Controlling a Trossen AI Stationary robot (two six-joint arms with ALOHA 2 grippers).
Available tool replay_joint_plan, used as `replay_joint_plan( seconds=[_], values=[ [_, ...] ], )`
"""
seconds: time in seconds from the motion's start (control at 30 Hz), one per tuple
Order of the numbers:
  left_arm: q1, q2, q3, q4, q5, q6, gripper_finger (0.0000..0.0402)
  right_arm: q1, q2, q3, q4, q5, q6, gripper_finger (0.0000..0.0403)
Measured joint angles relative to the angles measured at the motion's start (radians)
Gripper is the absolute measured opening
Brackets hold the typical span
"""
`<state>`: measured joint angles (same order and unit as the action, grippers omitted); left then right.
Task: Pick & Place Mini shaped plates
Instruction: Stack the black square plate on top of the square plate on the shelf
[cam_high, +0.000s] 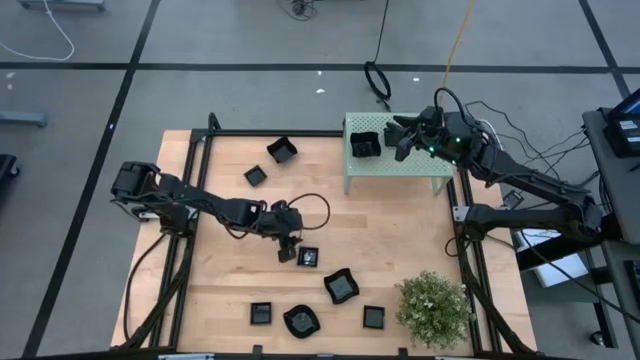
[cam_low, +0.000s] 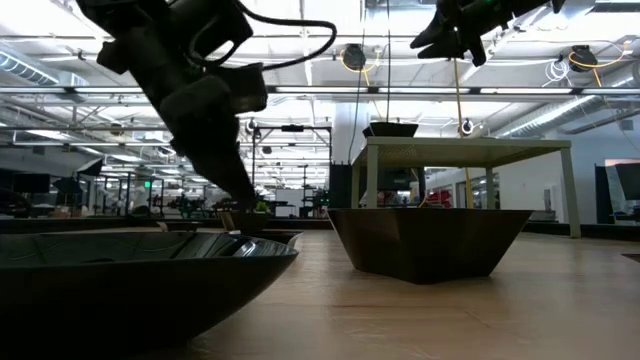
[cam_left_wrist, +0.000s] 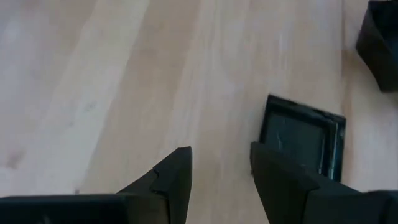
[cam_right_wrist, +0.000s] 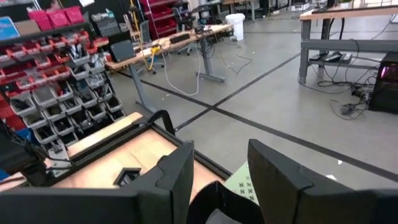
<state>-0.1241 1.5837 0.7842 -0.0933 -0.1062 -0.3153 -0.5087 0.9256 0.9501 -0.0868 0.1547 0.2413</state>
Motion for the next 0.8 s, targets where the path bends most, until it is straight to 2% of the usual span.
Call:
replay_joint_plan(
  seconds=[0.27, 0.6, 0.8],
  values=[
    [-0.006, 0.002, -0.007, 0.018, 0.027, 0.099, 0.0166, 0.000, 0.021, 0.000, -0.001, 0.000, 0.000, 0.0141],
    [-0.006, 0.137, -0.005, 0.158, 0.064, 0.111, 0.0165, 0.000, 0.044, 0.000, -0.002, 0.000, 0.000, 0.0141],
    [-0.010, 0.179, -0.004, 0.183, 0.068, 0.120, 0.0165, 0.000, 0.060, -0.001, -0.003, 0.001, -0.001, 0.0141]
  ],
)
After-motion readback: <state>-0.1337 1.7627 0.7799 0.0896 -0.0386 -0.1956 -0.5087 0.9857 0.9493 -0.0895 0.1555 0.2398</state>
